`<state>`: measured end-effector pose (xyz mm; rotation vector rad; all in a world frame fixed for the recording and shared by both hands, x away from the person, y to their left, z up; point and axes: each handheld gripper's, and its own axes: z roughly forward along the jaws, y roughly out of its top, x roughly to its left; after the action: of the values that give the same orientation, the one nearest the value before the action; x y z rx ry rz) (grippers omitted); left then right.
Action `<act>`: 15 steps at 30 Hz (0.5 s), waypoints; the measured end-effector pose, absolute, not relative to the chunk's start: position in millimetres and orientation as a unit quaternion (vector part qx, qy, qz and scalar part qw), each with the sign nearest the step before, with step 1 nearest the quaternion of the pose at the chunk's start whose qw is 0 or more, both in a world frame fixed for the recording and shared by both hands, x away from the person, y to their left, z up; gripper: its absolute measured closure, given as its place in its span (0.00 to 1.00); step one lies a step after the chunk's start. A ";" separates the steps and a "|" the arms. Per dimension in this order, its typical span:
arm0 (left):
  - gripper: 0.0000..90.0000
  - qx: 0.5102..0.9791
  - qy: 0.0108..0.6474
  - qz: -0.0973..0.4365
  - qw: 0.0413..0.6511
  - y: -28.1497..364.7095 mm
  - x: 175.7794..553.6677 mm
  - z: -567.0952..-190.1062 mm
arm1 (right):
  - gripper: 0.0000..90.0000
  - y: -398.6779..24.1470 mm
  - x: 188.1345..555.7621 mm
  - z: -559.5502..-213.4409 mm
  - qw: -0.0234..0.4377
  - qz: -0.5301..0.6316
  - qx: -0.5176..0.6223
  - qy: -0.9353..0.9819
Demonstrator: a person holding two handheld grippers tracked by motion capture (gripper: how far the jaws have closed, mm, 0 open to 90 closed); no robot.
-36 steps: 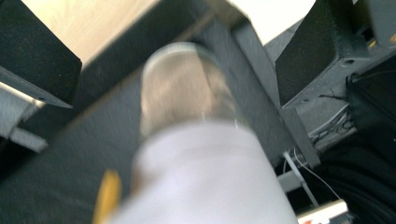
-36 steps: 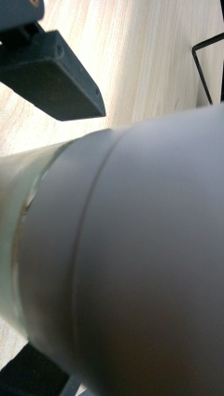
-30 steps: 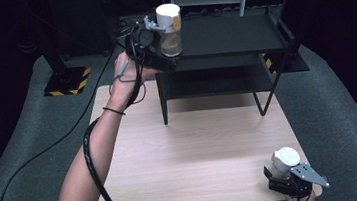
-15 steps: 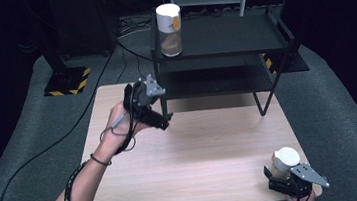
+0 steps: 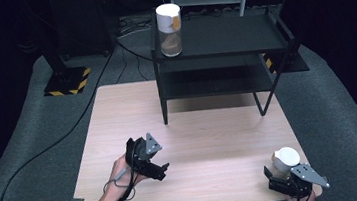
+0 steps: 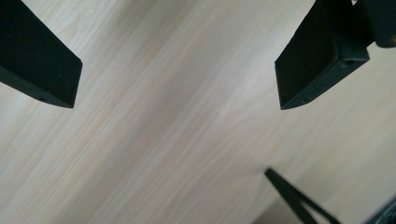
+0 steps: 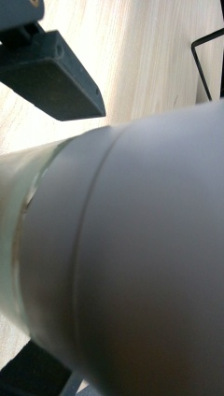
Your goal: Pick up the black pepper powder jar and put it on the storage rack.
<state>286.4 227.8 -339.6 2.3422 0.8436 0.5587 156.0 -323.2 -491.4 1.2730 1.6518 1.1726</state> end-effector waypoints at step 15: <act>0.00 0.817 0.439 0.198 0.317 258.9 277.7 -425.8 | 0.00 -322.4 156.6 -490.6 0.365 0.453 0.496 0.644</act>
<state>277.7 258.9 -425.8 2.1493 1.1566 0.5222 156.6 -322.4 -490.6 1.2750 1.6563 1.1658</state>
